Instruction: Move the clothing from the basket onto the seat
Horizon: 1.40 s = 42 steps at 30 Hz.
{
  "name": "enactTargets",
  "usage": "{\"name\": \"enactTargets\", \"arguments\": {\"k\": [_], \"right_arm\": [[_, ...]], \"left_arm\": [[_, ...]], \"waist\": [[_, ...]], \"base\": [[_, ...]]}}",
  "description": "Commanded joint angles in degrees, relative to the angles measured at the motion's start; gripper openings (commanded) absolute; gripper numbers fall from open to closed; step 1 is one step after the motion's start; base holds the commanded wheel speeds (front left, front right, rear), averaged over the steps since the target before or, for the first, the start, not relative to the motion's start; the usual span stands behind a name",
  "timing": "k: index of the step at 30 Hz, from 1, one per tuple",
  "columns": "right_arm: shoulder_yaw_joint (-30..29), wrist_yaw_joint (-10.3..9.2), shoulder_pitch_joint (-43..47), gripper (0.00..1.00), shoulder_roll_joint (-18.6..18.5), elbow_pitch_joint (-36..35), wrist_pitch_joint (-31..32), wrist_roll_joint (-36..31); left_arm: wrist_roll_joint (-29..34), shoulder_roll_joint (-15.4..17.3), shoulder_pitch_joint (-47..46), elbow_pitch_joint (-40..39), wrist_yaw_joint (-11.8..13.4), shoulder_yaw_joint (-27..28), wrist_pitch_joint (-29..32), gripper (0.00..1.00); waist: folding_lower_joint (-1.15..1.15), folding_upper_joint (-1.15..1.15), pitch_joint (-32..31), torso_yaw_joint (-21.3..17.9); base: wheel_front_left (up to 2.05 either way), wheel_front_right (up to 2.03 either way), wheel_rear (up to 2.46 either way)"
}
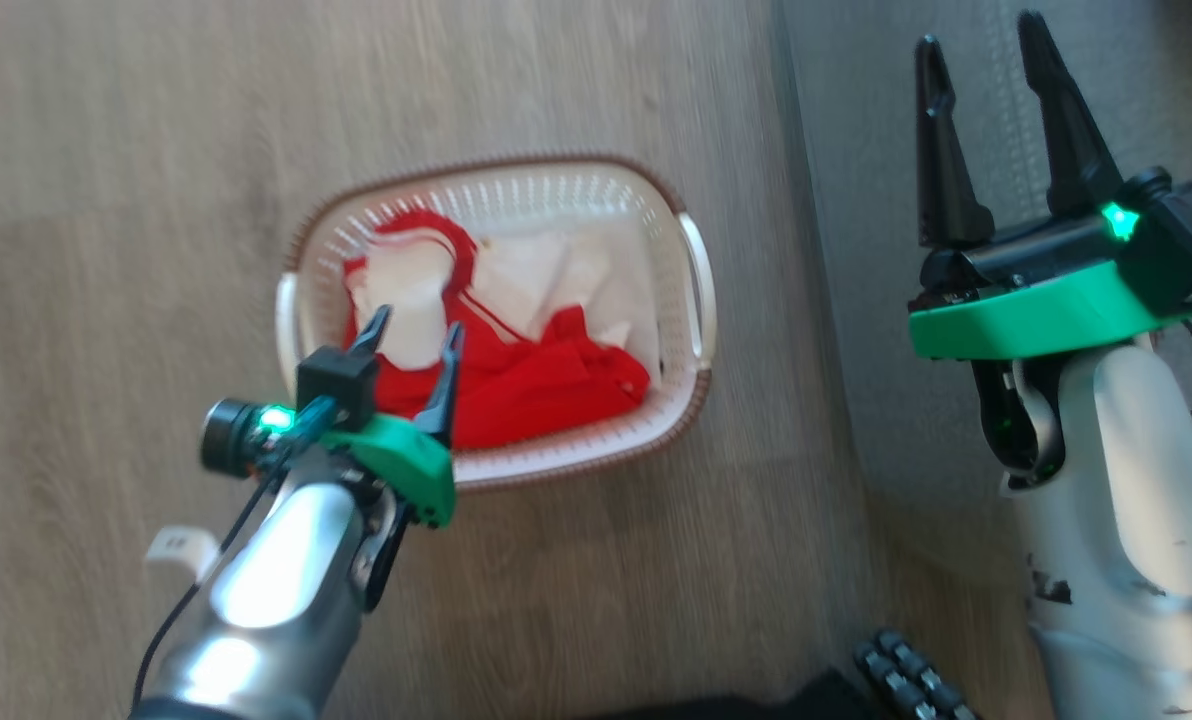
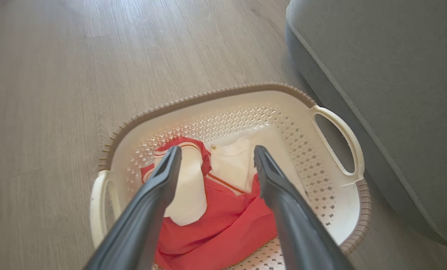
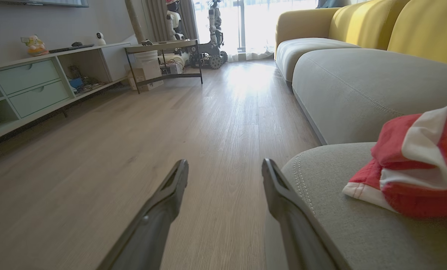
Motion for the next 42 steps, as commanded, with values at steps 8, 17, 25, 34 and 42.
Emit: {"name": "enactTargets", "arguments": {"k": [8,17,25,34,42], "right_arm": [[2.08,-0.02,-1.45,1.0,0.51,-3.96,-0.79,0.2],[3.55,-0.02,-3.15,1.0,0.51,-5.57,-1.12,0.76],[5.3,-0.02,-4.33,1.0,0.51,-6.61,-1.24,1.11],[6.58,-0.02,-4.84,1.0,0.51,-8.44,-1.27,1.59],[7.35,-0.02,-4.87,1.0,0.51,-8.89,-1.27,2.09]], "left_arm": [[2.08,-2.19,-7.67,11.75,-1.94,-1.81,-0.89,1.0],[4.84,-3.09,-14.95,21.89,-3.83,-5.65,0.07,1.0],[6.41,-3.7,-18.27,26.0,-3.82,-8.38,0.95,1.0],[8.37,-3.4,-21.78,28.02,-1.69,-10.99,3.88,1.0],[8.7,-3.06,-22.69,28.74,-0.01,-12.21,9.3,0.96]], "waist": [[0.0,0.0,8.99,-3.49],[0.0,0.0,14.05,-4.49],[0.0,0.0,17.26,-5.34],[0.0,0.0,19.92,-6.99],[0.0,0.0,20.43,-7.93]], "base": [[0.0,0.0,0.0],[0.0,0.0,0.0],[0.0,0.0,0.0],[0.0,0.0,0.0],[0.0,0.0,0.0]]}}
